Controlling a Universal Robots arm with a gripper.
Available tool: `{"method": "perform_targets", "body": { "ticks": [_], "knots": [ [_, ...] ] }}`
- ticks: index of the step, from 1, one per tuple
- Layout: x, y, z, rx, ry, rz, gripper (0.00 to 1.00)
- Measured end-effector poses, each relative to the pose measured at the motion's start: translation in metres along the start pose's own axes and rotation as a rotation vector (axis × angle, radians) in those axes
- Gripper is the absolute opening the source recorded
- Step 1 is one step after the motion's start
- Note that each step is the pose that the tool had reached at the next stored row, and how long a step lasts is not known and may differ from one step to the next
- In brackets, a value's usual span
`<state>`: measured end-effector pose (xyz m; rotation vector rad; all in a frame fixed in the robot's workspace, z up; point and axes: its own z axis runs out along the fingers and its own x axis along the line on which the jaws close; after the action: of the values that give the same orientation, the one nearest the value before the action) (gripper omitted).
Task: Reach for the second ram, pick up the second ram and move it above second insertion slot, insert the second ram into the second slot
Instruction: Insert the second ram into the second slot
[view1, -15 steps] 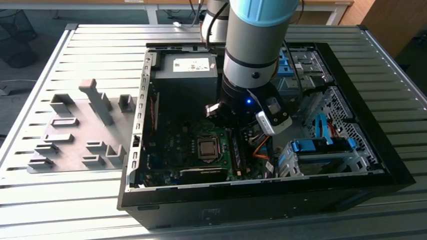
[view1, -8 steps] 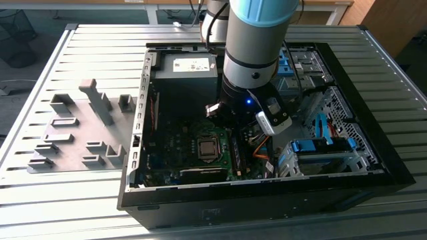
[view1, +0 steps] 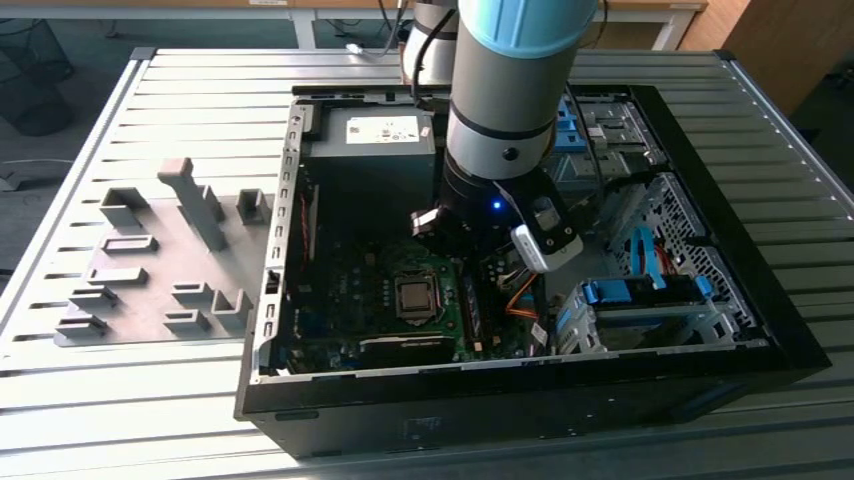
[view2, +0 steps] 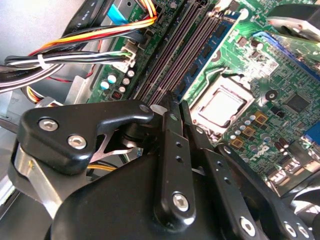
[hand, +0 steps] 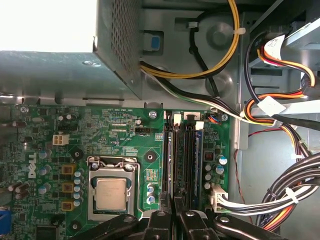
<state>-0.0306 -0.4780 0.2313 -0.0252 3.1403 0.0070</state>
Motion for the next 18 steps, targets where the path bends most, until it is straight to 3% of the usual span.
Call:
{"method": "perform_targets", "body": {
  "ticks": [18],
  "knots": [
    [-0.0025, -0.0001, 0.0025, 0.0001, -0.0001, 0.009, 0.14]
  ]
}}
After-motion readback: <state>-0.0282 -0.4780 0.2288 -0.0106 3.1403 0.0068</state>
